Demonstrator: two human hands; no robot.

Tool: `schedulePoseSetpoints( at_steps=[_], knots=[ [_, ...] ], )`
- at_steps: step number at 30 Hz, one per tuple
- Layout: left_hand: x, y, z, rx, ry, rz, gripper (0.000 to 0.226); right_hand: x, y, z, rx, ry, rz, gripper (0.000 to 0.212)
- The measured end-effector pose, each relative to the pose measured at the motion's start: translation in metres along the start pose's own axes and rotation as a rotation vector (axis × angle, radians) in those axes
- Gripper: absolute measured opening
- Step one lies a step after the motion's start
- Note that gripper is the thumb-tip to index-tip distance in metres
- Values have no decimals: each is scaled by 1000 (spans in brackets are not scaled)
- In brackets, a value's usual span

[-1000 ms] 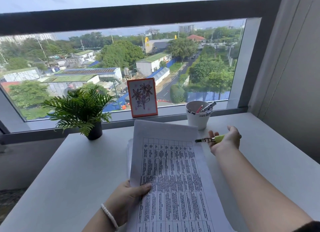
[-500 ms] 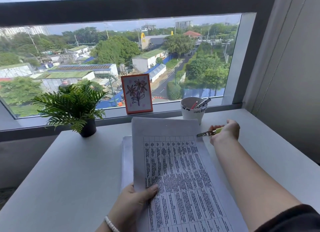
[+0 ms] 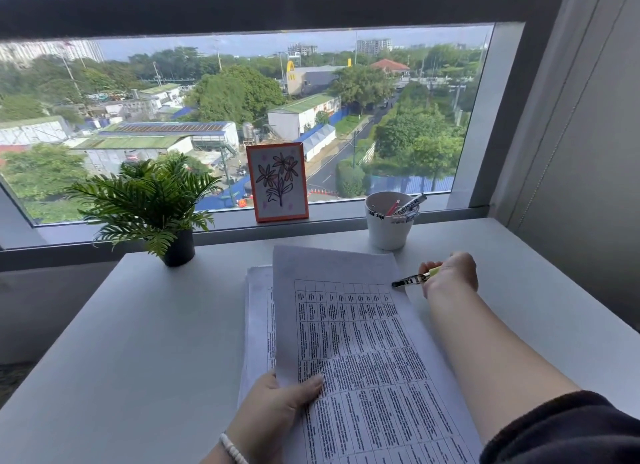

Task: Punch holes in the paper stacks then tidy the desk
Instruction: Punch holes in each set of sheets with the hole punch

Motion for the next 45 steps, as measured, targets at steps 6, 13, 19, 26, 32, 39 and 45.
schedulePoseSetpoints(
  at_steps=[6,13,19,26,32,39,45],
  knots=[
    [0,-4,0,7,44,39,23,12,-10,3,-163,-151,56,17],
    [4,-4,0,13,61,70,31,4,-15,7,-202,-189,52,34],
    [12,-1,2,-2,41,78,24,-2,-15,13,-250,-136,108,56],
    [14,1,0,-14,50,109,24,-4,-25,27,-377,-108,185,35],
    [17,21,-3,-12,134,115,42,-10,-28,39,-749,-110,422,30],
    [33,28,-2,-91,115,50,33,2,4,58,-1110,-235,1196,94],
    [39,26,1,-94,70,-24,30,8,1,64,-1054,0,1471,60]
  ],
)
Point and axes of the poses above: each hand's wrist, its own z-axis away from the middle knuckle, its own y-axis out of the back of the hand, x = y × z, the point moved 10 cm from there along -z, towards the middle knuckle, and after that the axes turned 1 degree about y, right-handed, at the moved point
